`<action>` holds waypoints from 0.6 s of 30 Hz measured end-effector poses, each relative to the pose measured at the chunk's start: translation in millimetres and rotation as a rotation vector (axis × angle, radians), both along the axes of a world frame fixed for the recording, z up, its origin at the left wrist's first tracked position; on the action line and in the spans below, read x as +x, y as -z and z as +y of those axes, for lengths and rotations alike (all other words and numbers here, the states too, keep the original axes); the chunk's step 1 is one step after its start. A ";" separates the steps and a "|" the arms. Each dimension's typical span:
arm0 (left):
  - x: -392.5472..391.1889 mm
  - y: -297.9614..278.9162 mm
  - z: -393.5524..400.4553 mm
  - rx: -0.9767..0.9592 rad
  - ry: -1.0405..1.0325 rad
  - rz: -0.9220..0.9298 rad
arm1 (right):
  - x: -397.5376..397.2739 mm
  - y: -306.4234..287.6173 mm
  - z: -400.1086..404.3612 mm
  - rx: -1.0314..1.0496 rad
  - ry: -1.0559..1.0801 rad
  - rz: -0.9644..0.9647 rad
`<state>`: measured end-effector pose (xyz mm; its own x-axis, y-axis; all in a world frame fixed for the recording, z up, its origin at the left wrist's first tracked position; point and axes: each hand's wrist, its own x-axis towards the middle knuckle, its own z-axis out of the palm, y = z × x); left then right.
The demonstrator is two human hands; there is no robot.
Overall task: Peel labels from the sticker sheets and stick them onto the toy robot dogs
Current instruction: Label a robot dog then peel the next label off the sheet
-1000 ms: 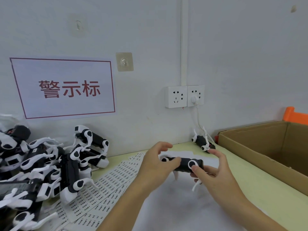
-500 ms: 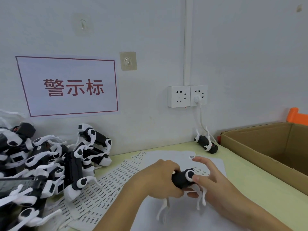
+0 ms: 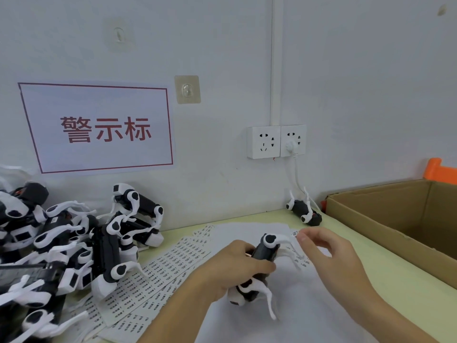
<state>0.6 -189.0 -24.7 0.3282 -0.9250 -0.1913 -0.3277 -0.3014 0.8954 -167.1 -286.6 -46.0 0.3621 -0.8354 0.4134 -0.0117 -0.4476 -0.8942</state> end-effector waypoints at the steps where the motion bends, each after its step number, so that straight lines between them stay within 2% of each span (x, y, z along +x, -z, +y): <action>1: -2.0 3.2 -1.1 -0.033 -0.016 0.057 | -0.6 -0.7 0.5 -0.020 0.003 0.007; 6: -16.4 16.3 -6.3 -0.169 -0.060 0.215 | -2.0 -1.6 4.1 -0.136 -0.044 0.153; 11: -20.7 20.5 -7.6 -0.244 0.004 0.267 | -0.5 2.3 5.0 -0.217 -0.057 0.271; 18: -21.3 28.4 -9.5 -0.376 0.124 0.373 | -3.3 0.2 5.6 -0.292 -0.059 0.296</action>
<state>-20.7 -198.4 -53.0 0.1849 -0.9797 0.0776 0.0204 0.0828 0.9964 -170.5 -281.0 -46.2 0.5444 -0.6728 0.5009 -0.2155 -0.6893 -0.6917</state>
